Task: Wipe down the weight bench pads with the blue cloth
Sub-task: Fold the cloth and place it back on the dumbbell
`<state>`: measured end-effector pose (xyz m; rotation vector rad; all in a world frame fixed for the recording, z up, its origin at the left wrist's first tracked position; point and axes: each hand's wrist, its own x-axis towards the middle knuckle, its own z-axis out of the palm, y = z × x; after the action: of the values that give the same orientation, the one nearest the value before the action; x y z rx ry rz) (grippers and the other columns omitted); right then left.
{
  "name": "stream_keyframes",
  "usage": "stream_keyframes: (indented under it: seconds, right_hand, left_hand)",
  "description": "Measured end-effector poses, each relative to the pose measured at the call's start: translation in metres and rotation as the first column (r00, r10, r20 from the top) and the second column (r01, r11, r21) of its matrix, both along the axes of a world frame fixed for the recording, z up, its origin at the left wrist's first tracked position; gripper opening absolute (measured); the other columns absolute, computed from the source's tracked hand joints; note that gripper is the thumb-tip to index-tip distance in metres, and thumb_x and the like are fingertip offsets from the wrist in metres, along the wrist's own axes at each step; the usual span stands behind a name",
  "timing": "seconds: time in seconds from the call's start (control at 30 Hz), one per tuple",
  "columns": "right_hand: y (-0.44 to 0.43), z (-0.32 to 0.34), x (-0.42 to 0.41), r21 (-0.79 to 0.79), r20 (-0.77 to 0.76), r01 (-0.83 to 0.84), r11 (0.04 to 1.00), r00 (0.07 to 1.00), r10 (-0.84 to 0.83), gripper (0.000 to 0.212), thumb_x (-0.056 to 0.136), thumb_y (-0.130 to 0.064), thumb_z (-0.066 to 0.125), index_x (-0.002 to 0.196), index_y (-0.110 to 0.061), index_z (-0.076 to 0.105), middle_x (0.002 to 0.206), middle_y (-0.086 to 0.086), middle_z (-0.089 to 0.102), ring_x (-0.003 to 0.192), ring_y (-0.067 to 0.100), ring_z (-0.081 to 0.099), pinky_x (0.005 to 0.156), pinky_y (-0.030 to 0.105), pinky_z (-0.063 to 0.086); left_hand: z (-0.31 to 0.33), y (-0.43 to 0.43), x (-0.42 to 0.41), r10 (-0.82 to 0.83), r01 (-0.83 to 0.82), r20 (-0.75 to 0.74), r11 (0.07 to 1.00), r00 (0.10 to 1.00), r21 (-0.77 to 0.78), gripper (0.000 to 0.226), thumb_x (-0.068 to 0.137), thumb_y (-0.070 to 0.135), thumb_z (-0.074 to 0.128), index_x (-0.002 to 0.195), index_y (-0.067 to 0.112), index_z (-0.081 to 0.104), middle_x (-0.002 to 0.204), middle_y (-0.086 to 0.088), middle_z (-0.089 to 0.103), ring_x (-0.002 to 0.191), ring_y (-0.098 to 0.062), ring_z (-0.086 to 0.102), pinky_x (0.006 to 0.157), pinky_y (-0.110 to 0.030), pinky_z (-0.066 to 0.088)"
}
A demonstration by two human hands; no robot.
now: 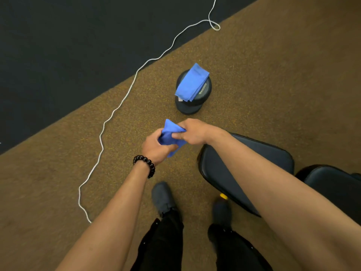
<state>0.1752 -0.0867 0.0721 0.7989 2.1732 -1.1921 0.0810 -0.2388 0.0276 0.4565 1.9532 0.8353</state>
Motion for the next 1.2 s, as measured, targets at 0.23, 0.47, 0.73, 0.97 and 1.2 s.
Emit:
stream_keyframes:
  seconds: [0.23, 0.47, 0.73, 0.97, 1.2]
  right_hand:
    - [0.042, 0.019, -0.005, 0.068, -0.078, 0.182, 0.981, 0.981, -0.176, 0.038, 0.084, -0.023, 0.080, 0.061, -0.022, 0.050, 0.058, -0.009, 0.045, 0.057, 0.006, 0.036, 0.050, 0.018, 0.031]
    - [0.104, 0.004, -0.021, 0.164, -0.059, 0.293, 0.942, 0.956, -0.287, 0.032, 0.069, -0.015, 0.089, 0.099, -0.020, 0.077, 0.091, 0.000, 0.077, 0.088, 0.016, 0.071, 0.082, 0.031, 0.056]
    - [0.207, -0.012, -0.049, 0.199, -0.106, 0.490, 0.849, 0.872, -0.479, 0.034, 0.071, -0.012, 0.087, 0.103, -0.021, 0.081, 0.090, -0.001, 0.077, 0.084, 0.010, 0.066, 0.081, 0.026, 0.050]
    - [0.253, -0.024, -0.078, 0.194, -0.176, 0.698, 0.689, 0.716, -0.676, 0.034, 0.072, -0.006, 0.081, 0.098, -0.028, 0.081, 0.090, -0.007, 0.077, 0.086, 0.012, 0.071, 0.083, 0.031, 0.059]
    - [0.192, -0.094, -0.092, 0.275, 0.079, 0.540, 0.795, 0.812, -0.579, 0.029, 0.085, -0.013, 0.062, 0.110, -0.022, 0.074, 0.108, 0.013, 0.072, 0.102, 0.037, 0.068, 0.077, 0.035, 0.051]
  left_hand:
    - [0.012, 0.044, -0.057, -0.319, 0.319, 0.030, 0.948, 0.947, 0.007, 0.036, 0.065, 0.019, 0.091, 0.096, 0.016, 0.072, 0.098, -0.011, 0.077, 0.079, -0.012, 0.062, 0.085, -0.047, 0.057]
    - [0.024, 0.153, -0.086, -0.473, 0.482, -0.174, 0.876, 0.864, 0.010, 0.032, 0.068, 0.013, 0.089, 0.093, 0.026, 0.073, 0.077, 0.015, 0.068, 0.062, 0.008, 0.056, 0.065, -0.015, 0.046]
    - [0.029, 0.308, -0.125, -0.796, 0.786, -0.346, 0.582, 0.497, -0.208, 0.033, 0.077, 0.023, 0.082, 0.106, 0.034, 0.074, 0.102, 0.009, 0.073, 0.100, -0.013, 0.066, 0.088, -0.024, 0.050]
    - [0.020, 0.379, -0.153, -0.761, 0.761, -0.467, 0.600, 0.450, -0.246, 0.020, 0.079, 0.021, 0.078, 0.094, 0.035, 0.081, 0.089, 0.009, 0.071, 0.089, -0.013, 0.060, 0.075, -0.026, 0.046]
    - [-0.077, 0.318, -0.151, -0.845, 0.841, -0.437, 0.456, 0.307, -0.292, 0.033, 0.083, 0.018, 0.068, 0.106, 0.039, 0.078, 0.110, 0.007, 0.070, 0.107, -0.023, 0.057, 0.081, -0.034, 0.054]
